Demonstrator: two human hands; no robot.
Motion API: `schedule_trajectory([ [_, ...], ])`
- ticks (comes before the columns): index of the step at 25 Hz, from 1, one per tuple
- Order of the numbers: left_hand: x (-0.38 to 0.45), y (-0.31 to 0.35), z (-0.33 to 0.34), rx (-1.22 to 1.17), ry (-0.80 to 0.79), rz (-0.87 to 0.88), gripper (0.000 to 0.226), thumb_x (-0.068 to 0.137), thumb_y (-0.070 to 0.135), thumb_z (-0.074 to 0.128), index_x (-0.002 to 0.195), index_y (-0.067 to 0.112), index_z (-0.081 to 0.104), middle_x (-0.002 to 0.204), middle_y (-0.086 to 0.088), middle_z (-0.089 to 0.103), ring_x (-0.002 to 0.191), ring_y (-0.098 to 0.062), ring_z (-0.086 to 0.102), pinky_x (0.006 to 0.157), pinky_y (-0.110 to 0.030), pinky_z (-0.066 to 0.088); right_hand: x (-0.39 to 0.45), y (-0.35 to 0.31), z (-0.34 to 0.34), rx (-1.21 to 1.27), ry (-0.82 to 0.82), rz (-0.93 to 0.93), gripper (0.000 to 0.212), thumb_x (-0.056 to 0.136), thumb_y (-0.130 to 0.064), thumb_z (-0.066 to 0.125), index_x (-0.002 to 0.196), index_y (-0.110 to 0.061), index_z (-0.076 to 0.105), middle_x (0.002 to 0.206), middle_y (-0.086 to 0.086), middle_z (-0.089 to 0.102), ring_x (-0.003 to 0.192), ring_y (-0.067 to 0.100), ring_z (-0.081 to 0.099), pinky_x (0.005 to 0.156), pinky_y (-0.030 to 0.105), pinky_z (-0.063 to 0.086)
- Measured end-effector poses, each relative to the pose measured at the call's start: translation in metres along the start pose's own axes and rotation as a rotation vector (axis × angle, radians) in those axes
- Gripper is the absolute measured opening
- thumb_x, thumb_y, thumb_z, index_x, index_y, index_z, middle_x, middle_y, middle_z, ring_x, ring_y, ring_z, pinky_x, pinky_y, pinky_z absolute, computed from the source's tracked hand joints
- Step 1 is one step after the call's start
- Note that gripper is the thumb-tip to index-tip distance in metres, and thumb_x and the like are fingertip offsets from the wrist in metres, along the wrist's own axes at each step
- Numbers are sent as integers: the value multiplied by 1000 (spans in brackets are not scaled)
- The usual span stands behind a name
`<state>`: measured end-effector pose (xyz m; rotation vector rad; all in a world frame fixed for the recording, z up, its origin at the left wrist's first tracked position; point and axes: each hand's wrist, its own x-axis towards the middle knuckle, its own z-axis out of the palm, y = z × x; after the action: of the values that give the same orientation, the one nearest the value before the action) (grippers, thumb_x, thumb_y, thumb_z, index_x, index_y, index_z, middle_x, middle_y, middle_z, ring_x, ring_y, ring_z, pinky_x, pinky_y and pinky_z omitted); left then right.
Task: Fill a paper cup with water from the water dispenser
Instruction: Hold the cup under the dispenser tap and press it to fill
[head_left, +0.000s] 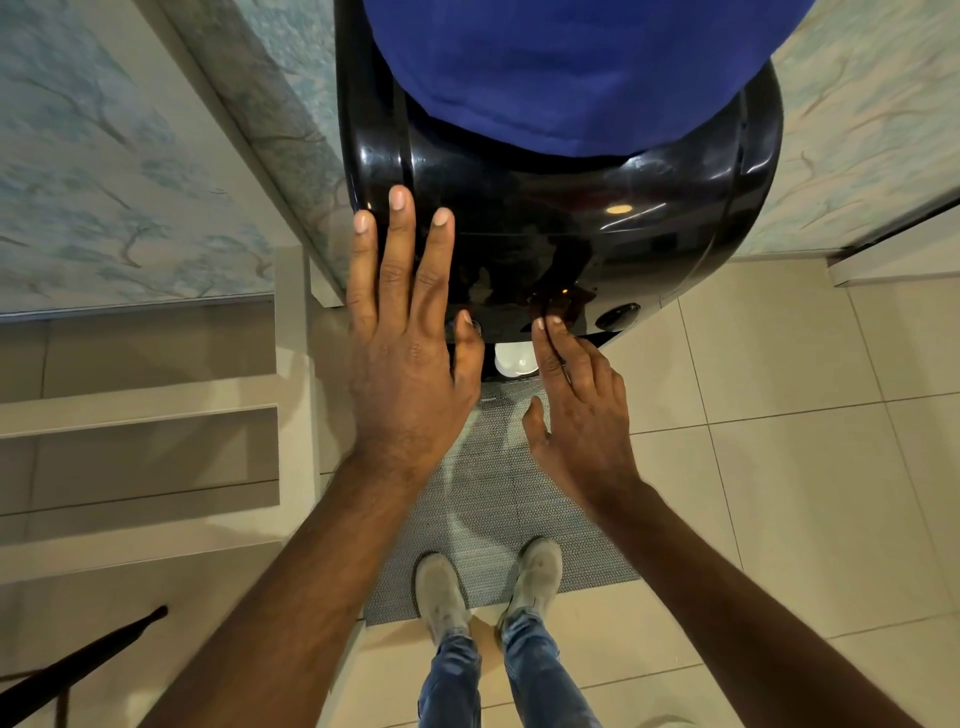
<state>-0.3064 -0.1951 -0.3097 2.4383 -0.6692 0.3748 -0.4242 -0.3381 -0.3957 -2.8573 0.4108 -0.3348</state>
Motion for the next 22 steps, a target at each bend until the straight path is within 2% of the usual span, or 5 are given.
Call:
schedule_trajectory([
  [6,0,-1,0,0,5,-1,73,94,10,62,160,7,32,170,-20,20,159,-41,10,132,-32,-1,-1,1,2,3,3,-4,87,82,-13,74,160,-9,36,162,11,42,137,34,48,104,47,48],
  [13,0,-1,0,-12,-4,4,74,93,9,63,160,8,32,170,-20,20,159,-41,10,133,-38,5,-1,1,2,-1,-2,-9,87,84,-15,72,161,-10,33,163,9,39,138,32,47,105,46,47],
  [22,0,-1,1,-26,-3,-1,73,94,9,62,161,8,32,170,-20,20,159,-41,10,133,-38,6,-1,1,1,1,-7,-6,89,83,-15,74,161,-10,32,163,10,39,137,33,48,106,48,48],
])
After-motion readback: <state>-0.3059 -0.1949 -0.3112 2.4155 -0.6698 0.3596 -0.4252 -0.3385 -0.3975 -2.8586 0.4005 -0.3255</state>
